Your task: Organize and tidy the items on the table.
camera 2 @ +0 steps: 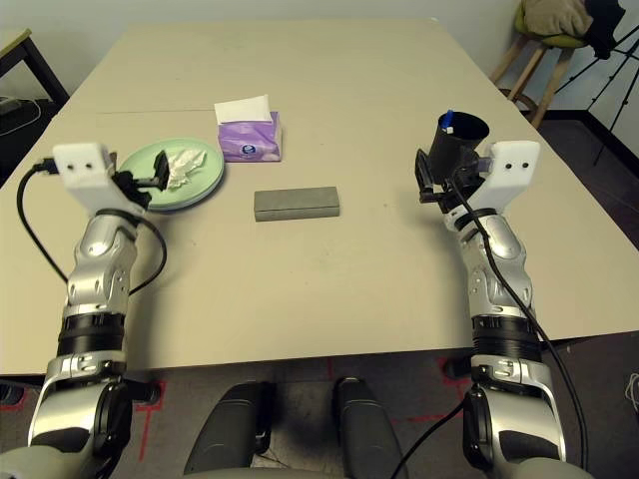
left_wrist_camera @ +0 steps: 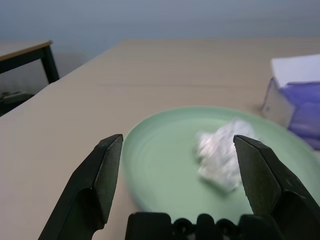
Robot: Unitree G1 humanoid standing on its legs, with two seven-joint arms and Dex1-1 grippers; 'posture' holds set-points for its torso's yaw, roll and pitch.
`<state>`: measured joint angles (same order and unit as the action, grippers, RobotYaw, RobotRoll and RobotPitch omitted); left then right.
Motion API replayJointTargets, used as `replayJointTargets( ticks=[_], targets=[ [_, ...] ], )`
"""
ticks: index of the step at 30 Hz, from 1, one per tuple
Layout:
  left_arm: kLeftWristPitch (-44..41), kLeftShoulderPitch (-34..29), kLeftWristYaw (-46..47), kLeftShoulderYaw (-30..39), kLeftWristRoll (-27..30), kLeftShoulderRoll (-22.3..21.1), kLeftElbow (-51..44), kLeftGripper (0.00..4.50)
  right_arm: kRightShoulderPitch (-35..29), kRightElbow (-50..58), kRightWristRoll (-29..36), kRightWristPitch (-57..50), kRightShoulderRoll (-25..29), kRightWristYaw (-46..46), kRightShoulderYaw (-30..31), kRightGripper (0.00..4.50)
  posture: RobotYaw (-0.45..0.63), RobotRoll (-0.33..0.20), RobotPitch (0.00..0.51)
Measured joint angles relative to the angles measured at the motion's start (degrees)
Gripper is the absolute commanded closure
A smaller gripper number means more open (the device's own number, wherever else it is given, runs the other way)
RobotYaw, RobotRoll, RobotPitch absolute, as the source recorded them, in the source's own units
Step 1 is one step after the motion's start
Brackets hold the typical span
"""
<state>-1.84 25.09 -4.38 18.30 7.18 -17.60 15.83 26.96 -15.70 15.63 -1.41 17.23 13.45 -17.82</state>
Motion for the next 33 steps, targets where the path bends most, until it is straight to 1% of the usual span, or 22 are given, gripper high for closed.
replayJointTargets(
  ticks=[6,12,15,22,29,33],
  targets=[
    [3.6,-2.0,-5.6,0.7,2.2,-2.1,0.0,0.0,-0.5,-1.2,0.0,0.7,2.4,-2.1,-1.9,0.04,0.14,0.0,0.101],
    [6.2,-1.9,-12.1,0.7,5.0,-3.0,2.0,0.0,-0.4,-6.5,0.2,4.1,4.4,2.4,-2.0,0.04,0.13,0.0,0.099],
    [6.4,-1.9,-13.7,0.7,5.9,-3.5,3.7,0.0,-0.1,-8.7,0.2,5.4,5.3,4.6,-2.0,0.04,0.12,0.0,0.098],
    [6.4,-1.4,-14.4,0.7,6.0,-5.3,5.8,0.0,1.2,-11.5,0.2,7.9,5.9,6.0,-2.0,0.04,0.12,0.0,0.089],
    [6.4,-1.8,-12.9,0.5,6.0,-3.8,5.8,0.0,1.2,-11.3,0.2,8.0,5.4,4.9,-2.0,0.04,0.12,0.0,0.087],
    [6.4,-1.6,-12.6,0.2,5.9,-3.9,5.9,0.0,1.2,-11.2,0.2,8.0,5.3,4.7,-2.0,0.04,0.11,0.0,0.085]
  ],
)
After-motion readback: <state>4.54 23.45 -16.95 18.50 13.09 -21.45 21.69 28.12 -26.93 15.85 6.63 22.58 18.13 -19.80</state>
